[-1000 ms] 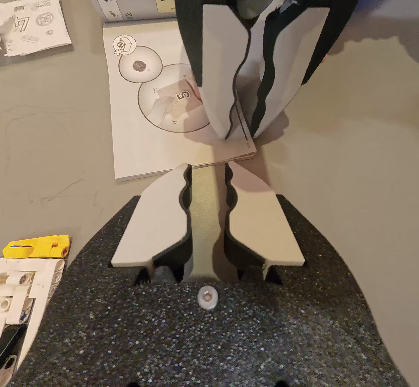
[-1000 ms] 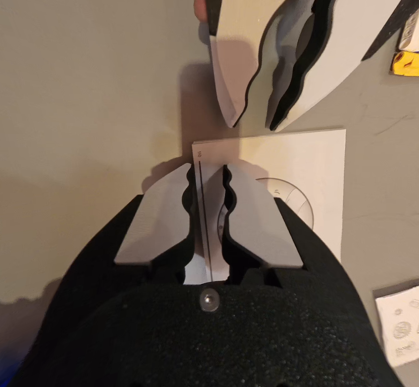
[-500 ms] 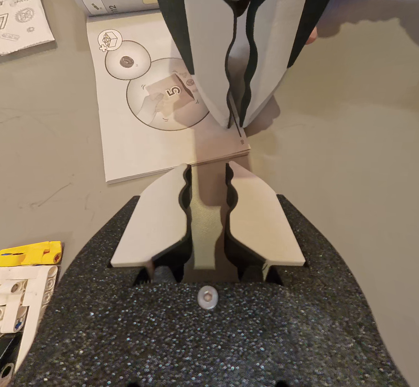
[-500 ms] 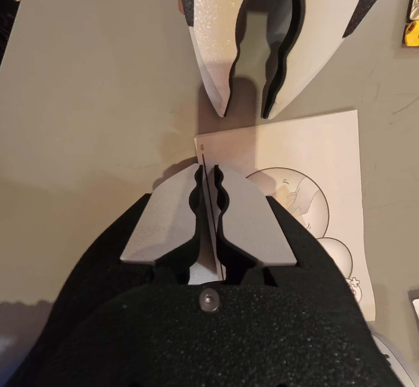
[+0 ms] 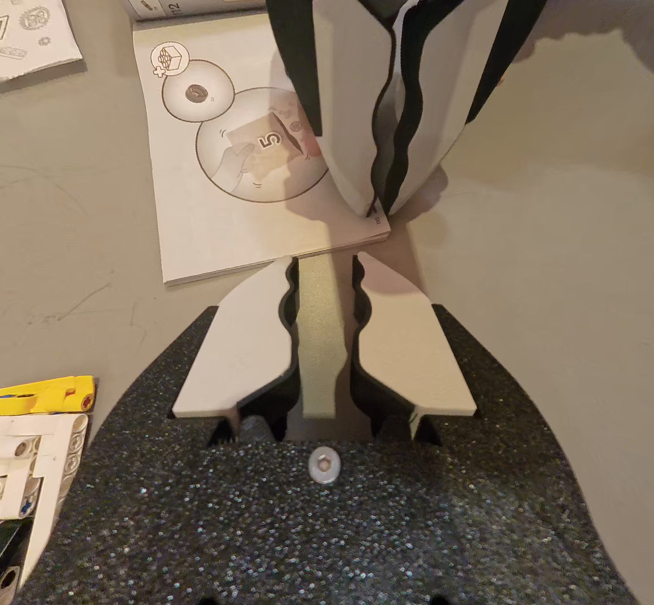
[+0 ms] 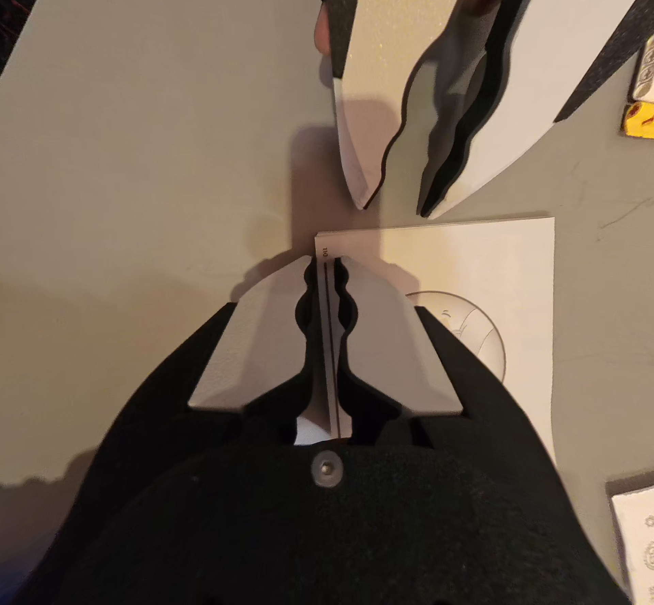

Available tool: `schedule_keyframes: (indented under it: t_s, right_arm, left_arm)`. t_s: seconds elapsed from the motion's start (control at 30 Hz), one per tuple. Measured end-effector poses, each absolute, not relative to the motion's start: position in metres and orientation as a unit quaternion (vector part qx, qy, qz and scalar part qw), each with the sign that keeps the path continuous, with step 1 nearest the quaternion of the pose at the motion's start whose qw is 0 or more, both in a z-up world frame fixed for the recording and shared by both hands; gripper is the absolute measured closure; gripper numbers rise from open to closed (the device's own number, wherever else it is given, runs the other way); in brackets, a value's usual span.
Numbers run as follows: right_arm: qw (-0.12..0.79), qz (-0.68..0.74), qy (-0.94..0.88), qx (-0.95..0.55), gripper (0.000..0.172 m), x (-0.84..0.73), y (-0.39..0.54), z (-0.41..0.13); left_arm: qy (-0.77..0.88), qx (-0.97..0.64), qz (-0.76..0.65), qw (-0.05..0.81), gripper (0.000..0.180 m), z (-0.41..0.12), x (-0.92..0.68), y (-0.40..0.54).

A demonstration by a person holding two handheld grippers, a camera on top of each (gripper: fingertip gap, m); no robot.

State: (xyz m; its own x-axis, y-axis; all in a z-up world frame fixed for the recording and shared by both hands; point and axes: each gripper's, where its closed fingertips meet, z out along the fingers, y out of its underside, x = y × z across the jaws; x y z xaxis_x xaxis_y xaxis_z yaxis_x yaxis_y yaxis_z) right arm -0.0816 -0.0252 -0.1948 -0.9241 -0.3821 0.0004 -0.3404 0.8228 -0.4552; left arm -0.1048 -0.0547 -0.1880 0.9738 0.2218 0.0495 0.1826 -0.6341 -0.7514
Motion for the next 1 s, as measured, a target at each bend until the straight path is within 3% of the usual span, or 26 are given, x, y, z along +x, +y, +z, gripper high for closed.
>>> schedule_keyframes:
  t_s: [0.3, 0.43, 0.57, 1.0]
  right_arm:
    - [0.057, -0.237, 0.955, -0.17, 0.171, -0.0818, -0.0242, -0.1948]
    - [0.033, -0.242, 0.95, -0.195, 0.15, -0.0813, -0.0279, -0.1944]
    - [0.019, -0.24, 0.946, -0.218, 0.146, -0.0819, -0.031, -0.1957]
    - [0.047, -0.235, 0.95, -0.202, 0.17, -0.0786, -0.0277, -0.1949]
  left_arm:
    - [-0.11, -0.905, 0.024, 0.41, 0.151, -0.1889, -0.1042, -0.0547]
    - [-0.111, -0.905, 0.024, 0.411, 0.15, -0.1887, -0.1043, -0.0547]
    - [-0.113, -0.904, 0.024, 0.413, 0.151, -0.1882, -0.1047, -0.0549]
    - [-0.11, -0.904, 0.022, 0.412, 0.15, -0.1878, -0.1028, -0.0553]
